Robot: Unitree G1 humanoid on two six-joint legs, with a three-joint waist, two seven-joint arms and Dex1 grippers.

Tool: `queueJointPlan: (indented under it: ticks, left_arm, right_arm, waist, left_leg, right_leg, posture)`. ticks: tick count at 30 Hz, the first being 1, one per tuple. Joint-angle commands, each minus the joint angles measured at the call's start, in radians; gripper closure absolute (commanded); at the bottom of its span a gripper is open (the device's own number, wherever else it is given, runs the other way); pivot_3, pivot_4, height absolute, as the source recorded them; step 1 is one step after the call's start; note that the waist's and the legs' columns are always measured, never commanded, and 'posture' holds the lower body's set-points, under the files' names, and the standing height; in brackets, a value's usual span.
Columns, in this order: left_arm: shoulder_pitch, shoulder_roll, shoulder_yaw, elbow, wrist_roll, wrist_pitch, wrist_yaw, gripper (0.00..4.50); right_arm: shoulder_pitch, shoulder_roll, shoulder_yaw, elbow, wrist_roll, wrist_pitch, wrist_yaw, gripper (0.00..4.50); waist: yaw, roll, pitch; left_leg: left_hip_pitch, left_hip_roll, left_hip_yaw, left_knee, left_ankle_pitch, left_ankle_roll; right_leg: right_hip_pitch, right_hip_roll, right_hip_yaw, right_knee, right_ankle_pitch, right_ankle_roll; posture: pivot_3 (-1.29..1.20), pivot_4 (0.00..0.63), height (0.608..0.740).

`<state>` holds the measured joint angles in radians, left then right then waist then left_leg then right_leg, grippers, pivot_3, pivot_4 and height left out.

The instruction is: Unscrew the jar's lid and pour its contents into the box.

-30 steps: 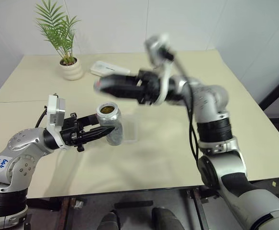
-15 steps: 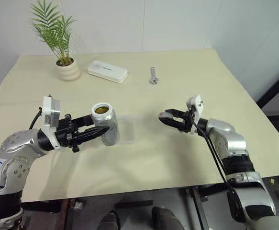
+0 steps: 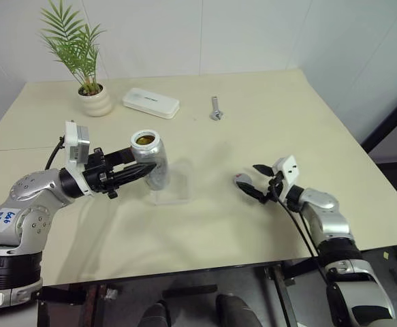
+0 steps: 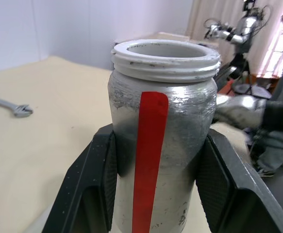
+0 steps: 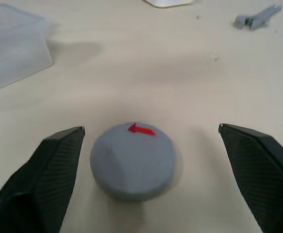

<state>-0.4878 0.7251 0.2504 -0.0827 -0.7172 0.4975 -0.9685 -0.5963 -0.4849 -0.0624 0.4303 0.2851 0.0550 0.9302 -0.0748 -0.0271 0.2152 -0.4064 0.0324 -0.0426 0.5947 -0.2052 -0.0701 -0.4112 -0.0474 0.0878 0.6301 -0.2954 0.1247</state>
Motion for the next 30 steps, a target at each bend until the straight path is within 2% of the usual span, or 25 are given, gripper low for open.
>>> queueJointPlan:
  ticks: [1,5,8,11,14,17,20,24,28,30]
  left_arm:
    - [-0.062,0.045,-0.018,0.098,0.094,-0.083,-0.038,2.63]
    - [-0.138,0.083,-0.077,0.198,0.212,-0.146,-0.050,2.63]
    - [-0.153,0.094,-0.100,0.213,0.277,-0.203,-0.054,2.63]
    - [-0.157,0.104,-0.152,0.221,0.404,-0.315,-0.026,2.63]
    - [-0.182,0.083,-0.199,0.195,0.498,-0.353,0.040,2.63]
    - [-0.201,0.079,-0.254,0.202,0.654,-0.494,0.132,2.63]
    - [-0.227,0.108,-0.311,0.250,0.899,-0.744,0.311,2.63]
    - [-0.275,0.180,-0.394,0.296,1.299,-1.033,0.665,2.63]
    - [-0.317,0.251,-0.520,0.303,1.687,-1.153,0.992,2.63]
    - [-0.341,0.274,-0.572,0.296,1.840,-1.156,1.117,2.63]
  right_arm:
    - [0.008,-0.068,-0.012,-0.320,0.118,0.185,0.049,0.04]
    - [0.042,-0.117,0.009,-0.601,0.249,0.415,0.048,0.04]
    - [0.070,-0.144,0.019,-0.724,0.289,0.496,0.039,0.04]
    - [0.075,-0.136,0.005,-0.754,0.281,0.502,-0.006,0.04]
    - [0.076,-0.125,-0.003,-0.737,0.270,0.487,-0.035,0.04]
    - [0.083,-0.122,0.001,-0.724,0.264,0.477,-0.049,0.04]
    - [0.090,-0.116,0.003,-0.714,0.261,0.470,-0.060,0.04]
    - [0.093,-0.100,0.004,-0.707,0.264,0.469,-0.082,0.04]
    - [0.087,-0.074,0.010,-0.704,0.266,0.469,-0.101,0.04]
    - [0.085,-0.064,0.013,-0.702,0.266,0.470,-0.107,0.04]
  waist:
    - [-0.005,0.000,0.000]
    - [-0.005,0.000,0.000]
    - [0.001,0.000,0.000]
    - [0.007,0.000,0.000]
    - [0.020,0.000,0.000]
    - [0.024,0.000,0.000]
    - [0.030,0.000,0.000]
    - [0.029,0.000,0.000]
    - [0.033,-0.001,0.000]
    - [0.034,-0.001,0.000]
  left_leg:
    - [0.000,0.000,0.000,0.000,0.000,0.000]
    - [0.001,0.001,0.000,0.000,0.000,0.000]
    - [0.000,0.001,0.000,0.000,0.000,0.000]
    - [0.000,0.001,0.001,0.000,-0.001,0.000]
    - [0.000,0.001,0.001,0.000,-0.001,0.000]
    - [-0.001,0.001,0.001,0.000,-0.001,0.001]
    - [-0.001,0.001,0.002,0.000,-0.001,0.001]
    - [-0.001,0.001,0.002,0.000,-0.001,0.001]
    - [-0.001,0.001,0.004,0.000,-0.002,0.002]
    - [-0.001,0.001,0.005,0.000,-0.002,0.002]
  right_leg:
    - [0.000,0.000,0.000,0.000,0.000,0.000]
    - [0.000,0.001,0.000,0.001,0.000,-0.001]
    - [0.000,0.001,0.000,0.000,-0.001,-0.001]
    - [0.000,0.001,0.001,-0.002,0.000,0.000]
    - [-0.001,0.001,0.001,-0.002,0.000,-0.001]
    - [-0.001,0.001,0.001,-0.002,0.000,-0.001]
    - [-0.001,0.001,0.001,-0.002,0.000,0.000]
    - [-0.001,0.001,0.002,-0.002,0.000,0.000]
    - [-0.001,0.001,0.003,-0.002,0.001,0.001]
    - [-0.001,0.001,0.004,-0.002,0.001,0.002]
  posture:
    - [0.00,0.150,0.740]
    - [0.00,0.150,0.740]
    - [0.00,0.150,0.740]
    - [0.00,0.150,0.740]
    - [0.00,0.150,0.740]
    - [0.00,0.150,0.740]
    - [0.00,0.150,0.740]
    - [0.00,0.150,0.740]
    - [0.00,0.150,0.740]
    - [0.00,0.150,0.740]
